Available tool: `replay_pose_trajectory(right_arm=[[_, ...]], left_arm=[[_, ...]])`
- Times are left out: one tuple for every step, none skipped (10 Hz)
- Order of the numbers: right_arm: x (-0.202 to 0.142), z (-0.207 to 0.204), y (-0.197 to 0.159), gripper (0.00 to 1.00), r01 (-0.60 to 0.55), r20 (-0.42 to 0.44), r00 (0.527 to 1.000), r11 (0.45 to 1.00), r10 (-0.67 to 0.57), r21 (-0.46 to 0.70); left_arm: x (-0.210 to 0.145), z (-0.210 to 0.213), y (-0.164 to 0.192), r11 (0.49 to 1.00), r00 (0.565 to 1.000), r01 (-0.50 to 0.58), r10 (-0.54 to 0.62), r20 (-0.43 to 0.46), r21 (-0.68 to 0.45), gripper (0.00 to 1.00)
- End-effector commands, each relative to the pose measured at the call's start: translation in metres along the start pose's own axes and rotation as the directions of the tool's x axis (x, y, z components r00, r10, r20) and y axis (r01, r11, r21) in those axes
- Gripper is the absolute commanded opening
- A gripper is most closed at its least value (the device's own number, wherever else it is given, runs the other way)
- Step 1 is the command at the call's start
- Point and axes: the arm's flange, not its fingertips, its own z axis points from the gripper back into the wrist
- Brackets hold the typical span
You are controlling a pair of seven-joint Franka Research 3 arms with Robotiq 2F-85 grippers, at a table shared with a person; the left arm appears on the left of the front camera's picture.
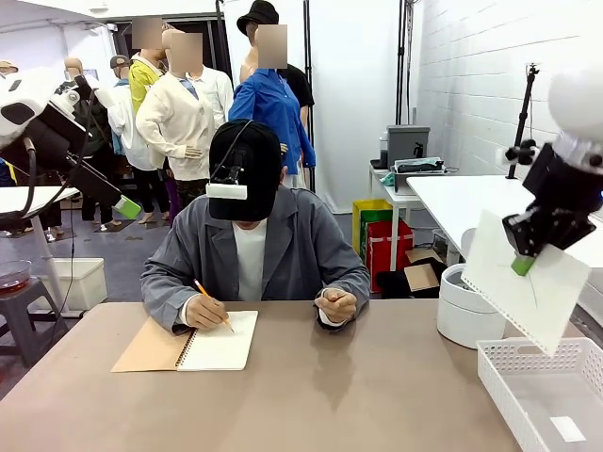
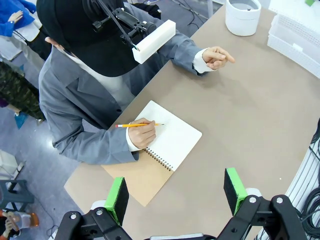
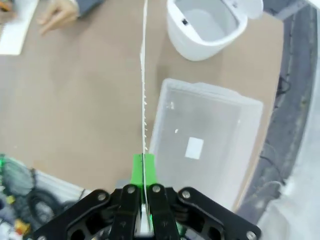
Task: Sort the paper based on its condition.
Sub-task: If a person hands you a paper, place it in the Organizing basket , and if it's crumpled, put it in the Trash can.
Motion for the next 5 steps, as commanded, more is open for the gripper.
replay_pose_trajectory(right_arm=[[-0.013,-0.033,-0.012,0.0,0.091,0.015,0.996,0.995,-0.09,-0.048],[-0.019,-0.046,-0.021,0.0,0.108,0.039,0.994,0.993,-0.106,-0.056],[-0.025,-0.055,-0.023,0.0,0.124,0.025,0.992,0.991,-0.123,-0.049],[-0.033,-0.062,-0.025,0.0,0.147,0.013,0.989,0.988,-0.146,-0.044],[-0.039,-0.064,-0.026,0.0,0.158,0.026,0.987,0.987,-0.157,-0.034]], left_arm=[[0.0,0.001,0.0,1.0,1.0,-0.007,0.006,-0.002,-0.01,1.0],[0.0,0.001,0.0,1.0,1.0,-0.007,0.006,-0.002,-0.01,1.0],[0.0,0.001,0.0,1.0,1.0,-0.007,0.006,-0.002,-0.01,1.0],[0.0,0.001,0.0,1.0,1.0,-0.007,0.006,-0.002,-0.01,1.0],[0.0,0.001,0.0,1.0,1.0,-0.007,0.006,-0.002,-0.01,1.0]])
